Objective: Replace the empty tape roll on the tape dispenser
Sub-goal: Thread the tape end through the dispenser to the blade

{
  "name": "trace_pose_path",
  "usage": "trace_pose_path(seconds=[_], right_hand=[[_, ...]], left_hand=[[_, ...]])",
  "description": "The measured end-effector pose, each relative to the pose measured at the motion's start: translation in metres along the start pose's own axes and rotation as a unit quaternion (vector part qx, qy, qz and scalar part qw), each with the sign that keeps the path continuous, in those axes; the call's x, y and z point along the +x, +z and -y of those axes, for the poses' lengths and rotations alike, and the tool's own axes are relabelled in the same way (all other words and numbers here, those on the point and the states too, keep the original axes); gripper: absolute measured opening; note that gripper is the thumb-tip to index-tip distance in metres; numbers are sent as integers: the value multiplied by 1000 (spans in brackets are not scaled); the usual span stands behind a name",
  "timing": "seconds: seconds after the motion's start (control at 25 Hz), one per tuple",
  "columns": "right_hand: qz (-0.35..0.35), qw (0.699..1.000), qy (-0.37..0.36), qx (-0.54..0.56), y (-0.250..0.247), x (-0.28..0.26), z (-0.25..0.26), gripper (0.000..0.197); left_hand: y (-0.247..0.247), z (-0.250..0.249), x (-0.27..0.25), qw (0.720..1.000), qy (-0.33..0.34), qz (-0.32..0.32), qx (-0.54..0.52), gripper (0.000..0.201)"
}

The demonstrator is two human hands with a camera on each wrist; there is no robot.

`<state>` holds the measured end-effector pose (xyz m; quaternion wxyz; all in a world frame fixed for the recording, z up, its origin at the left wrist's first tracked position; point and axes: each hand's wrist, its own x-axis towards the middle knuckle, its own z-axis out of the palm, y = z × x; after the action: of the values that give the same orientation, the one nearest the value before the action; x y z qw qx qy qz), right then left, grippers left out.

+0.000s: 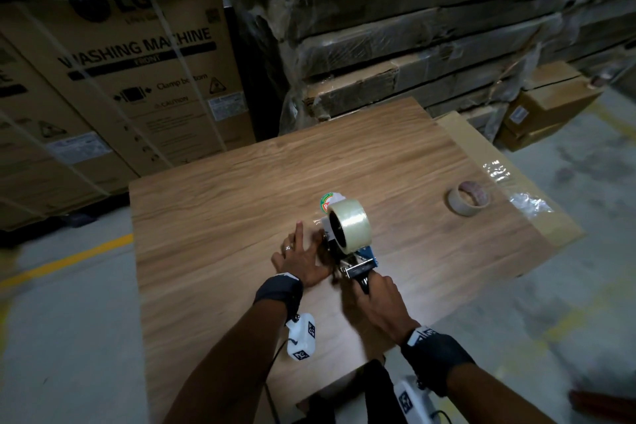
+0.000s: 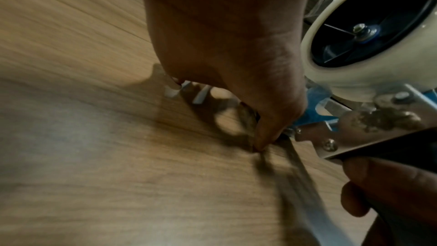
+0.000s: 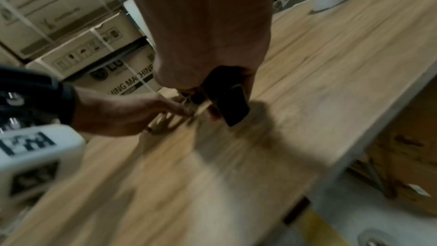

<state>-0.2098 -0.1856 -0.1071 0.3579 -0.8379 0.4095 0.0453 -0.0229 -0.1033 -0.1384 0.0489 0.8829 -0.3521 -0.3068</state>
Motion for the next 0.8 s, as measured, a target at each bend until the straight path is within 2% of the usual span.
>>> trace_pose_path(seconds=[0.16, 0.28, 0.56, 0.8], right_hand=[[3, 999, 30, -19, -6, 13, 5, 42], [23, 998, 51, -24, -14, 18, 12, 44], [67, 995, 66, -37, -30, 26, 25, 45], [96, 993, 59, -40, -38, 24, 24, 44]], left_hand=[[-3, 4, 3, 1000, -5, -3, 1, 100], [-6, 7, 6, 1000, 1, -11, -4, 108], [-5, 7, 8, 999, -22, -43, 5, 98], [-9, 7, 9, 999, -30, -38, 13, 97]])
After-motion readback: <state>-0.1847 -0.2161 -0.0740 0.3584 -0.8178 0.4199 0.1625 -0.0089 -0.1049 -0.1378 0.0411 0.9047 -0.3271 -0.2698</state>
